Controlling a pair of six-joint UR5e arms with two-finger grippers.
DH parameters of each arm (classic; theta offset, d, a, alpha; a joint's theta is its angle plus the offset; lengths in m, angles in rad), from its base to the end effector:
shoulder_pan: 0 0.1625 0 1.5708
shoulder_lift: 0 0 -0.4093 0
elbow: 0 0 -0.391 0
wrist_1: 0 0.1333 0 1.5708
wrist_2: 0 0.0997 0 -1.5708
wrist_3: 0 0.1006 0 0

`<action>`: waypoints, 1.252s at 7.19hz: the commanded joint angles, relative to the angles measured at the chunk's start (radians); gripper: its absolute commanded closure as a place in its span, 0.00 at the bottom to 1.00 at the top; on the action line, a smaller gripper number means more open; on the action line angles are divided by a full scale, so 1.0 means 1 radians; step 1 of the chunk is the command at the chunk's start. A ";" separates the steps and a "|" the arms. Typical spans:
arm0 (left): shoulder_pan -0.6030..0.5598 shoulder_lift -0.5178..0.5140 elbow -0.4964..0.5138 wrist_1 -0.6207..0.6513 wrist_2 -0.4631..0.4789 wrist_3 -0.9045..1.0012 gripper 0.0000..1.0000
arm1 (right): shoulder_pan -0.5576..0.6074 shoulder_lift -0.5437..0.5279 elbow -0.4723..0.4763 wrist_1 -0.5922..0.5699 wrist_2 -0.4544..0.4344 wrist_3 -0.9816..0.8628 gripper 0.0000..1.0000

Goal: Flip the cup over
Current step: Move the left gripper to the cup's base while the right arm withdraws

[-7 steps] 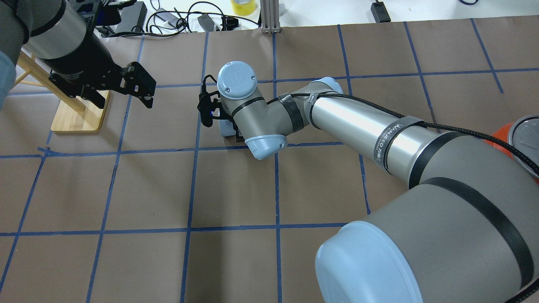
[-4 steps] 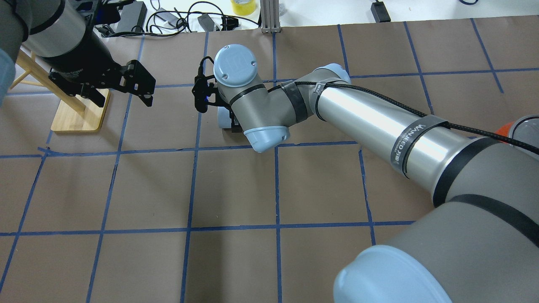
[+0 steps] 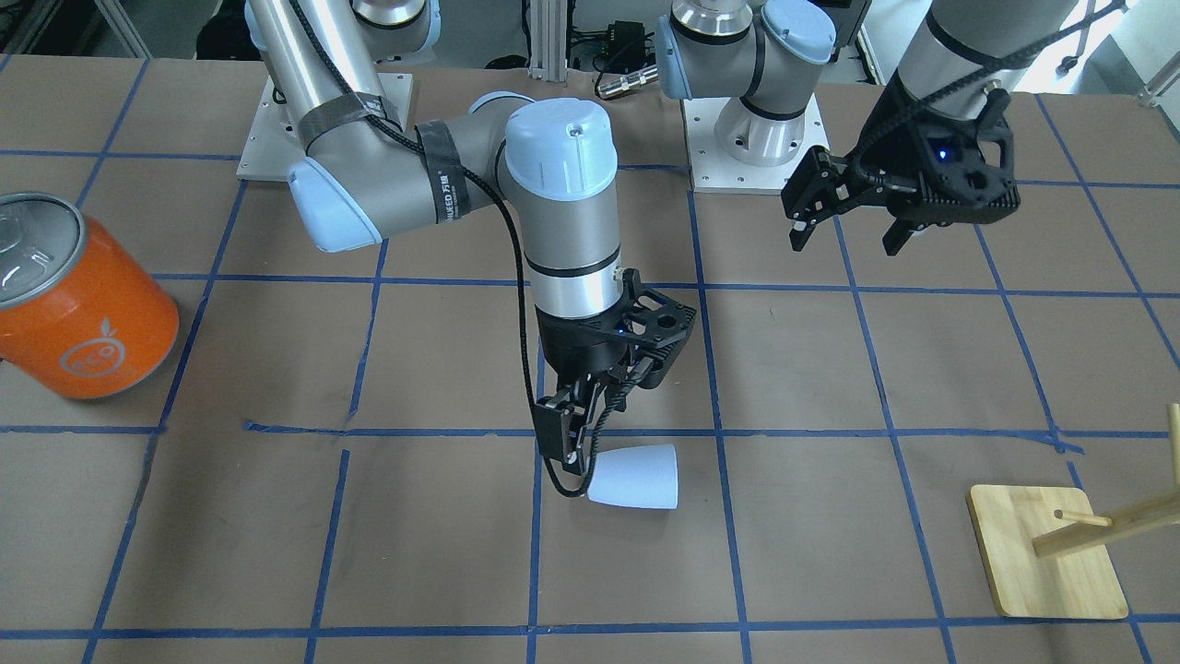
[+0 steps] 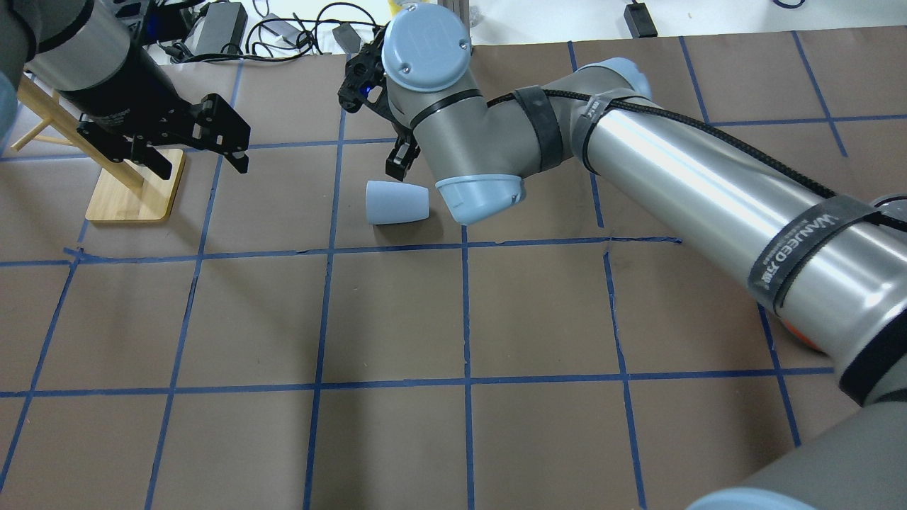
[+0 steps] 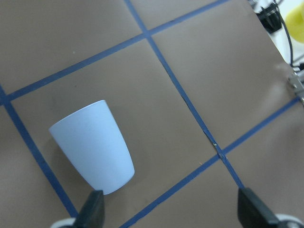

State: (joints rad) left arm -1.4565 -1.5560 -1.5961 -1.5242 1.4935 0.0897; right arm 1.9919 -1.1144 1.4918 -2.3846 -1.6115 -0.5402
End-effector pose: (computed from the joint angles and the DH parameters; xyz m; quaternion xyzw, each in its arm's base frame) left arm -0.0845 -0.5011 0.4710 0.0116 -0.9990 0.0219 0.0366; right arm 0.3945 -0.5648 0.3369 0.4474 -0.8675 0.2149 0.0327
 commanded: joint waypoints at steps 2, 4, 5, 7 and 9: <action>0.008 -0.204 0.005 0.163 -0.245 0.004 0.00 | -0.074 -0.082 0.008 0.140 -0.137 0.405 0.00; 0.013 -0.367 0.005 0.306 -0.349 0.024 0.00 | -0.172 -0.125 0.008 0.229 -0.137 0.414 0.00; 0.013 -0.437 -0.004 0.329 -0.367 0.045 0.00 | -0.236 -0.166 0.008 0.319 -0.134 0.439 0.00; 0.013 -0.530 -0.008 0.391 -0.537 0.047 0.02 | -0.291 -0.244 0.010 0.451 -0.126 0.454 0.00; 0.007 -0.581 -0.016 0.383 -0.698 0.054 0.02 | -0.285 -0.246 0.019 0.511 -0.119 0.656 0.00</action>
State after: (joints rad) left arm -1.4471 -2.1057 -1.6064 -1.1379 0.8727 0.1371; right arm 1.7095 -1.3547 1.5049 -1.9087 -1.7355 0.0087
